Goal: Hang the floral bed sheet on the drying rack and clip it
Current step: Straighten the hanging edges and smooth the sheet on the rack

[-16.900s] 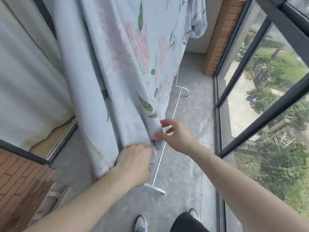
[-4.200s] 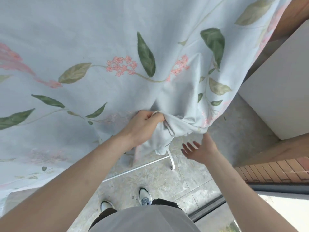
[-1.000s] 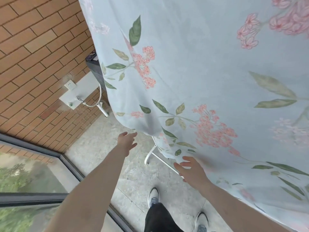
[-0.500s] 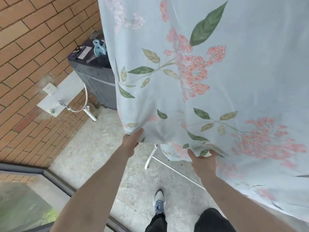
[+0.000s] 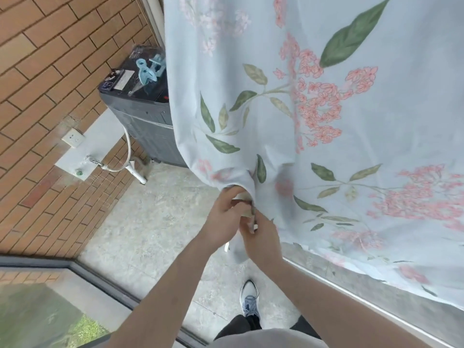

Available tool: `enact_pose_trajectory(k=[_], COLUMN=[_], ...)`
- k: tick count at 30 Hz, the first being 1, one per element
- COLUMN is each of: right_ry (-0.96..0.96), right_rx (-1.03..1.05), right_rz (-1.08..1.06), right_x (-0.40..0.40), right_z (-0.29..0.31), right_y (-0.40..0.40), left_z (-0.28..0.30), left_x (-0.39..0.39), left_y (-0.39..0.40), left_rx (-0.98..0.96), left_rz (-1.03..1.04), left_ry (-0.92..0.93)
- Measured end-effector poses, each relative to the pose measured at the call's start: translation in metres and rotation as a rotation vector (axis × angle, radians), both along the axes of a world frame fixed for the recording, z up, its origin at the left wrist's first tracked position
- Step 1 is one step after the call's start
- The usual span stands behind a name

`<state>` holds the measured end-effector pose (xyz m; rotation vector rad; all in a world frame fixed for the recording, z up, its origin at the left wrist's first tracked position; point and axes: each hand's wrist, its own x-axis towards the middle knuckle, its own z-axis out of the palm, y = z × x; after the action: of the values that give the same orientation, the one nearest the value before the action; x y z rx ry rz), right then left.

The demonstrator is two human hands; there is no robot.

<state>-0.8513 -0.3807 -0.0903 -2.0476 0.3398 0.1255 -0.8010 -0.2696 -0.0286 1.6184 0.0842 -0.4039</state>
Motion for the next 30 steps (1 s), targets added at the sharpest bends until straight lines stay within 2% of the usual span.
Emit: enact_pose_trajectory(k=[3,5,6,8,10,13,17,21,24,26,30], right_ry=[0.015,0.067,0.1,0.175,0.248,0.381,0.429,0.247,0.069,0.023,0.026], right_rx=[0.192,0.286,0.314,0.382,0.457,0.531,0.498,0.461,0.109,-0.036,-0.249], right_rz=[-0.081,-0.074,-0.073,-0.085,-0.099,-0.105,-0.073,-0.082,0.0,0.063,0.173], right_x=[0.013,0.019,0.022,0.028,0.031,0.027,0.023,0.022,0.014,0.008,0.005], right_z=[0.012,0.021,0.025,0.032,0.033,0.037,0.036,0.035,0.028,0.019,0.013], right_y=[-0.016,-0.03,-0.034,-0.035,-0.035,-0.036,-0.04,-0.044,-0.054,-0.061,-0.059], left_z=[-0.02,-0.041,-0.05,-0.07,-0.076,-0.069,-0.054,-0.045,-0.031,-0.013,0.02], left_x=[-0.004,-0.011,-0.015,-0.017,-0.01,0.009,0.038,0.043,0.041,0.043,0.047], left_y=[0.026,0.043,0.046,0.049,0.049,0.051,0.052,0.06,0.088,0.109,0.155], left_rx=[0.145,0.218,0.171,-0.047,-0.275,-0.51,-0.549,-0.319,-0.234,-0.177,0.213], left_rz=[0.133,0.294,0.32,0.279,0.228,0.235,0.221,0.43,0.598,0.653,0.649], left_ry=[-0.02,0.136,0.272,0.524,0.6,0.528,0.369,0.307,0.239,0.139,-0.13])
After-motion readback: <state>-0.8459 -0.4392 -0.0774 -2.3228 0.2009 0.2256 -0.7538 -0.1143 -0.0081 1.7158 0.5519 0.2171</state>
